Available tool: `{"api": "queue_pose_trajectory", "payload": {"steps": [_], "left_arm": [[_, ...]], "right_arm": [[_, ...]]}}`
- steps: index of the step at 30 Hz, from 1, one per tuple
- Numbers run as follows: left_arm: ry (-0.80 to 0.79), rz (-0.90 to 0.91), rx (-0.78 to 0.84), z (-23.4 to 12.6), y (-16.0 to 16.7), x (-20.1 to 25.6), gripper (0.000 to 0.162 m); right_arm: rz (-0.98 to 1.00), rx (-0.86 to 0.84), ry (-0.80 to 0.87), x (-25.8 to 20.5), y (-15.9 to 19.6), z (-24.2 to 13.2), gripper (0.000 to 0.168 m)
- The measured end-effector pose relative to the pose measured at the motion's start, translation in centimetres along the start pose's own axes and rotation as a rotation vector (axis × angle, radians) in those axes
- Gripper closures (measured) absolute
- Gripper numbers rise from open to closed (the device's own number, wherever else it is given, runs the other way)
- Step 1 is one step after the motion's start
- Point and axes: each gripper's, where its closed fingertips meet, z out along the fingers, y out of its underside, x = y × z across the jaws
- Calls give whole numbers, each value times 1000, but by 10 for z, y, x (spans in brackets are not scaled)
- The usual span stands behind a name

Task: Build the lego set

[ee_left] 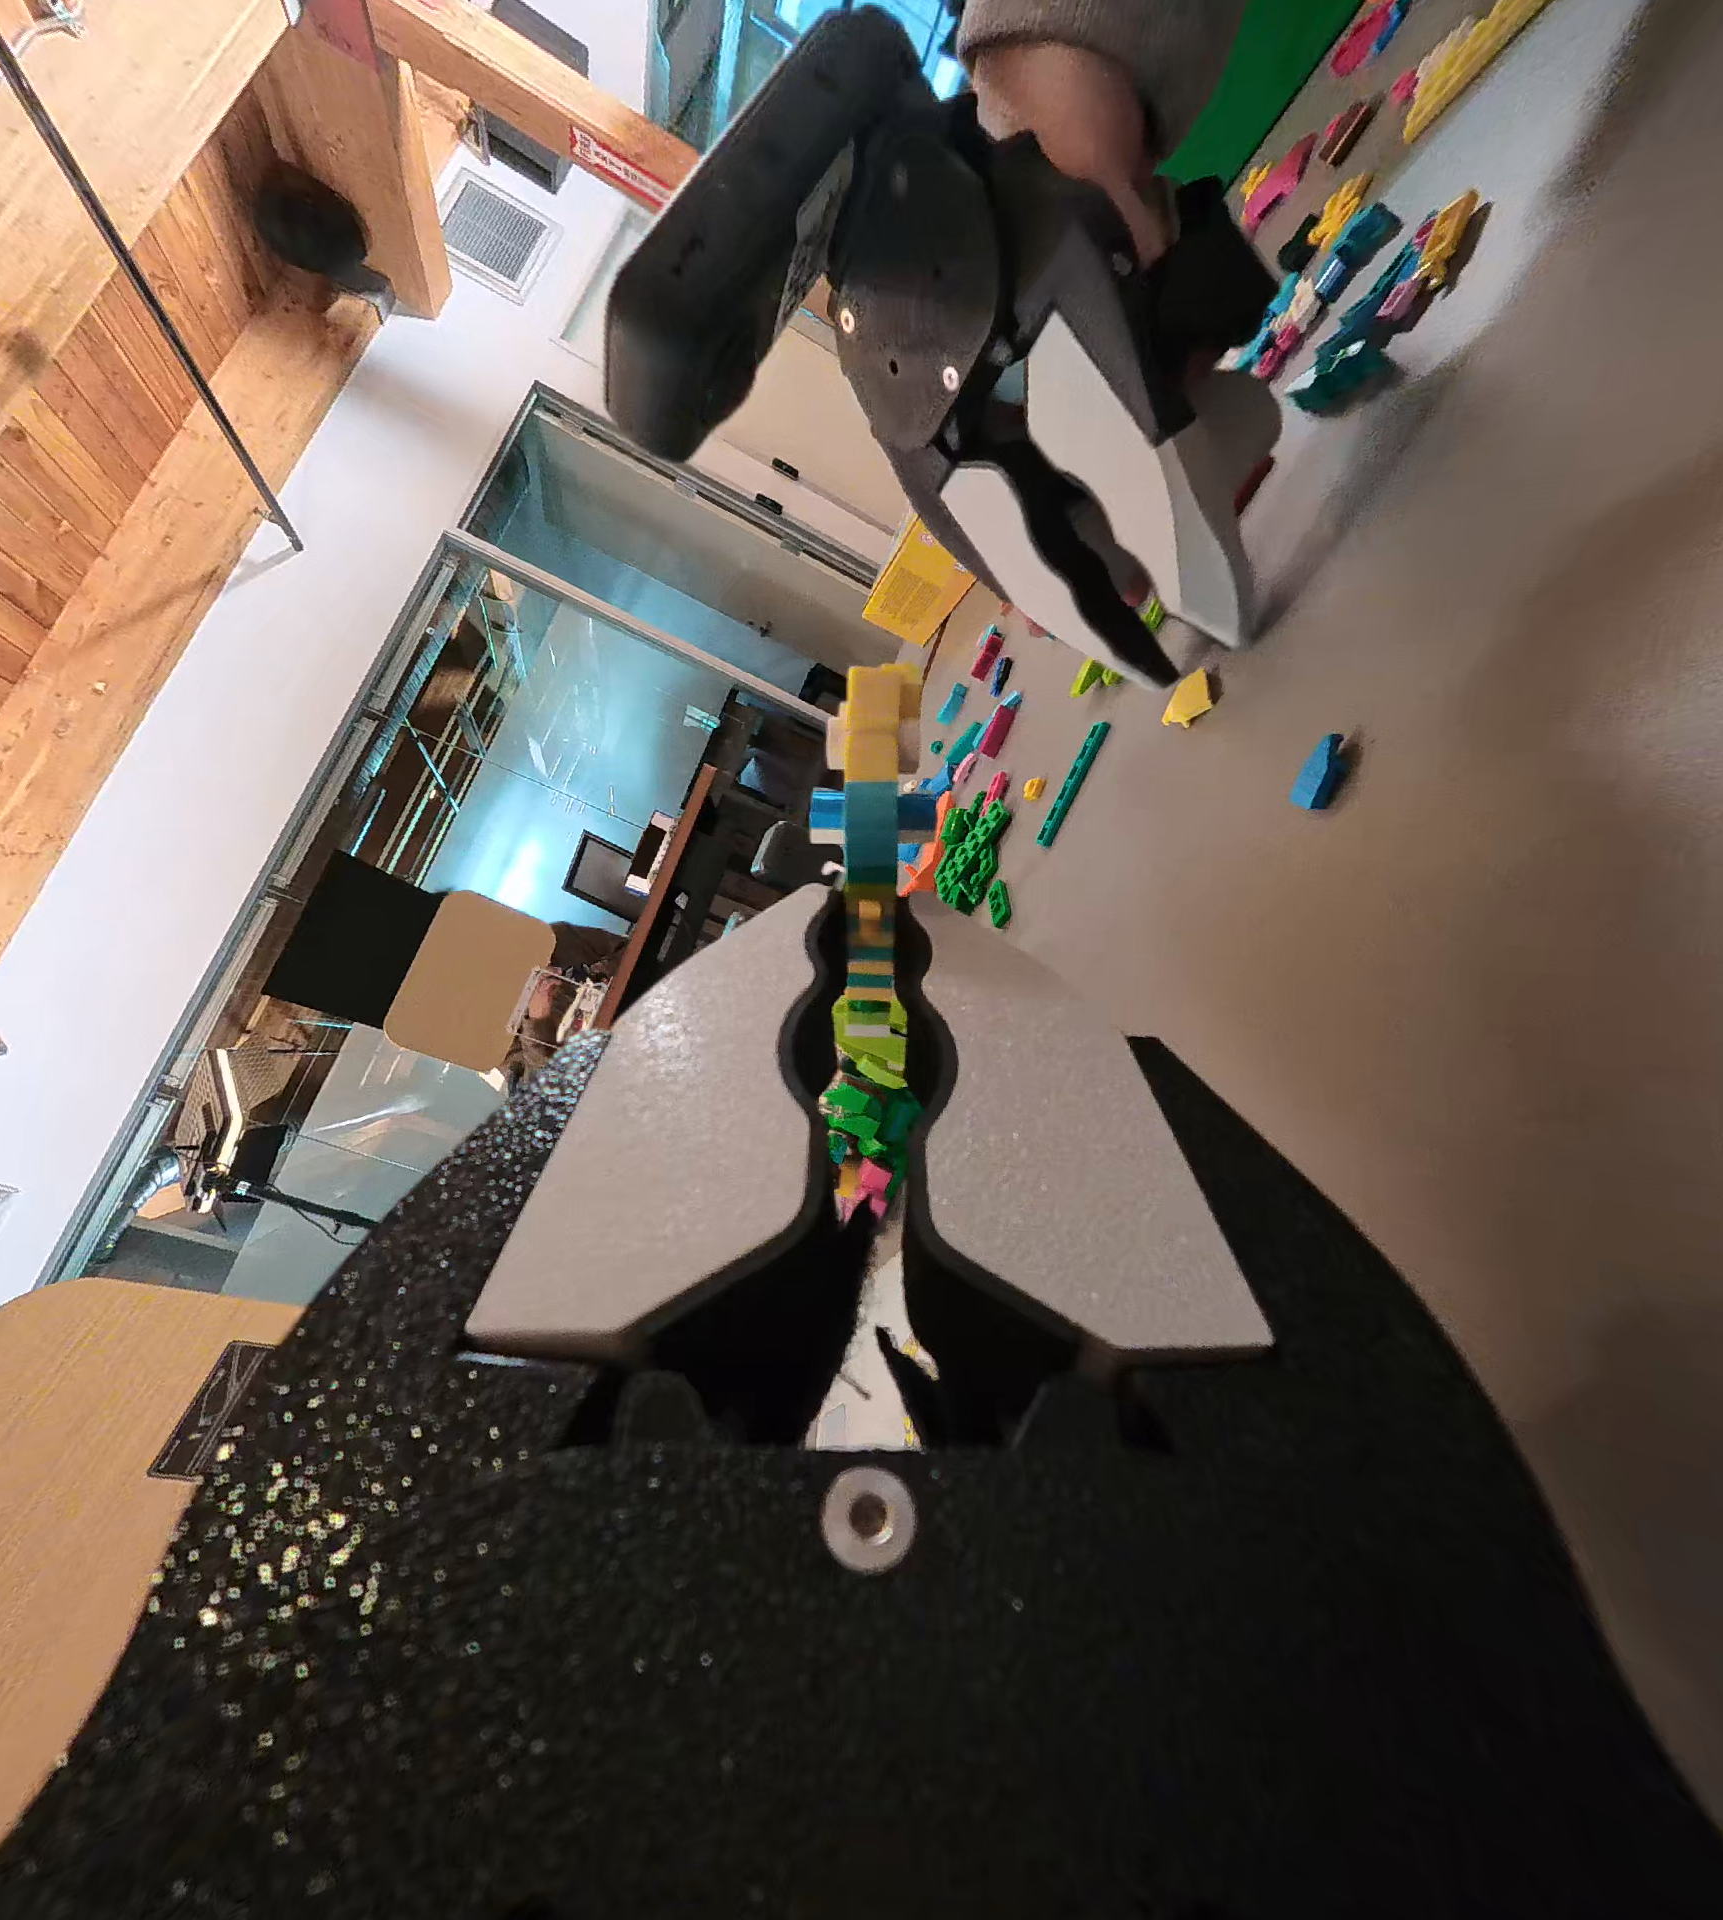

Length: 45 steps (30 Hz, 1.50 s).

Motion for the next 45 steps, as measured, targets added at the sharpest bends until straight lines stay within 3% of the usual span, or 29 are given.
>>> {"api": "queue_pose_trajectory", "payload": {"steps": [3, 8, 12, 19, 26, 32, 41, 45], "left_arm": [[5, 2, 1, 0, 0, 1, 154], [5, 64, 6, 0, 0, 3, 154], [24, 102, 22, 0, -3, 7, 155], [21, 94, 21, -1, -1, 6, 154], [26, 88, 24, 0, -1, 7, 155], [34, 78, 26, 0, -2, 8, 154], [35, 68, 27, 0, -1, 7, 154], [37, 65, 30, 0, -2, 8, 154]], "right_arm": [[3, -21, 16, 0, 0, 1, 158], [-16, -32, -147, -30, -4, -2, 147], [-56, -48, -54, -8, -4, -8, 145], [-13, -93, -118, -14, -2, 2, 143], [-2, -2, -208, -28, -22, 3, 141], [-28, -41, -87, -5, -18, 5, 140], [-15, 1, -289, -43, -25, 2, 135], [-147, 42, -179, -26, -32, 0, 138]]}}
